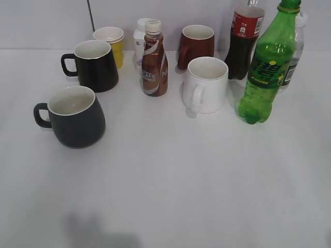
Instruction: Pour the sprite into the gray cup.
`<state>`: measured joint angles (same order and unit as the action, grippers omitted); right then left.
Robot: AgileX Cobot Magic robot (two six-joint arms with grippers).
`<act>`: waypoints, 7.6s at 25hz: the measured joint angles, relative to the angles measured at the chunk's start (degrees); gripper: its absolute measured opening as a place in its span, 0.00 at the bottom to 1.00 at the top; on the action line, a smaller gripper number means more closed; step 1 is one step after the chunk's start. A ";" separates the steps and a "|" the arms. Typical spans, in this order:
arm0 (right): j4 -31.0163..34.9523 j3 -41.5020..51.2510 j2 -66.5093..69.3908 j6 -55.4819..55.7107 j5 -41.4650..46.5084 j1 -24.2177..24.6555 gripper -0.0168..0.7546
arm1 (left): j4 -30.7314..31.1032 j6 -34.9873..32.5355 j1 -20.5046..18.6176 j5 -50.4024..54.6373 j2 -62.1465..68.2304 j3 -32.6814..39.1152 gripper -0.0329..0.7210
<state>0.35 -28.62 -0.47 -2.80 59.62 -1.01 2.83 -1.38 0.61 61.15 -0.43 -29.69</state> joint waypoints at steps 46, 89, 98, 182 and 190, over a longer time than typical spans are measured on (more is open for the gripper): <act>0.00 0.00 0.00 0.00 0.00 0.00 0.78 | -8.09 0.00 0.00 -35.57 9.57 2.27 0.34; 0.00 0.00 0.00 0.00 0.00 0.00 0.78 | 21.47 3.20 2.20 -124.74 104.80 7.98 0.41; 0.48 -0.36 0.00 2.42 -0.75 0.00 0.78 | 21.08 2.79 6.81 -123.28 105.33 5.46 0.10; -10.01 -20.45 82.50 -57.19 -67.86 -30.94 0.56 | 27.41 9.22 31.68 -90.80 80.08 -3.92 0.10; -10.13 -20.45 82.50 -69.33 -75.19 -30.94 0.56 | 28.04 9.22 31.68 -92.93 78.04 -3.92 0.10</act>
<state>-9.78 -49.08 82.03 -72.13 -15.57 -31.95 30.87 7.84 32.29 -31.78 77.61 -33.60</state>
